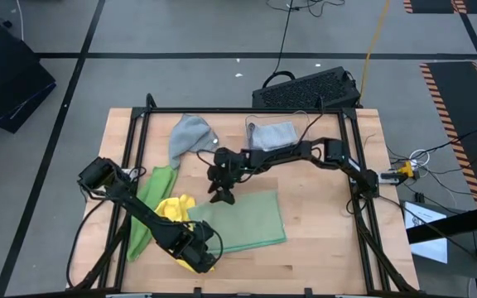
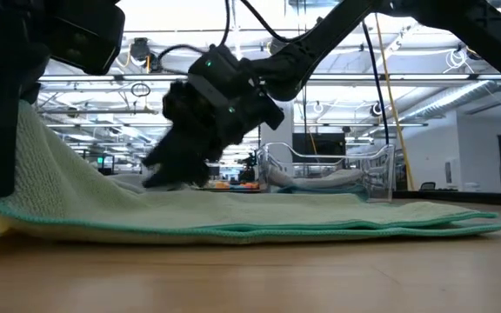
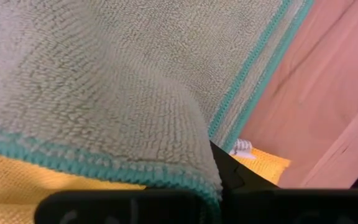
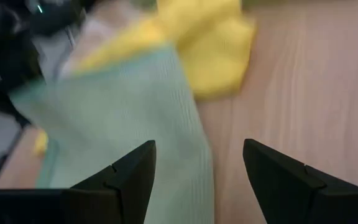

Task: Fold microfiber towels
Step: Fold the light green towel

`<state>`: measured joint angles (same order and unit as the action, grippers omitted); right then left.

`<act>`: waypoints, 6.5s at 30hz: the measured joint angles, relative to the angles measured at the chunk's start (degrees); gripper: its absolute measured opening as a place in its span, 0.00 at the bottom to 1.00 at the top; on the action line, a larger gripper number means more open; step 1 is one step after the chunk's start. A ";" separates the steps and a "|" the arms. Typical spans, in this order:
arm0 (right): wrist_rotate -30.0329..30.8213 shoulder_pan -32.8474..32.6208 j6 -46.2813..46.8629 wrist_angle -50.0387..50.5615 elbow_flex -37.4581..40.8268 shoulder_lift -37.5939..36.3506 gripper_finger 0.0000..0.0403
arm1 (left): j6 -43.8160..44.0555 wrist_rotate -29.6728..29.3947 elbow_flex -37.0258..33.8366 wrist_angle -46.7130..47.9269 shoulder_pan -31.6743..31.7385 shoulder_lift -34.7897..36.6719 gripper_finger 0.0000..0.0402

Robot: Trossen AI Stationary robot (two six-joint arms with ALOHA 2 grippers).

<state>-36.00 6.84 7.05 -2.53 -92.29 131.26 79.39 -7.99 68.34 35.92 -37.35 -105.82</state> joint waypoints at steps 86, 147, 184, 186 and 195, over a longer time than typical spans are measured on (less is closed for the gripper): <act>-4.78 7.57 -0.89 5.14 26.62 -33.55 0.68 | -64.97 -2.56 0.46 -17.43 15.90 0.66 0.02; 3.73 7.07 -28.66 49.81 3.56 -27.62 0.01 | -55.36 -2.17 0.44 -12.67 16.37 3.79 0.02; 24.72 -24.70 51.87 30.28 22.23 -62.28 0.00 | -56.30 15.95 2.45 -17.81 24.27 23.24 0.02; 28.36 -26.61 53.62 29.57 21.19 -62.15 0.00 | -58.25 15.89 2.45 -19.20 26.25 24.82 0.02; 40.88 -27.13 44.17 35.65 20.46 -61.72 0.00 | -61.38 11.40 2.41 -20.07 31.98 26.47 0.02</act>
<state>4.88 -20.29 51.22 33.12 -71.83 69.53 18.01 3.41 70.74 15.85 -5.37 -79.35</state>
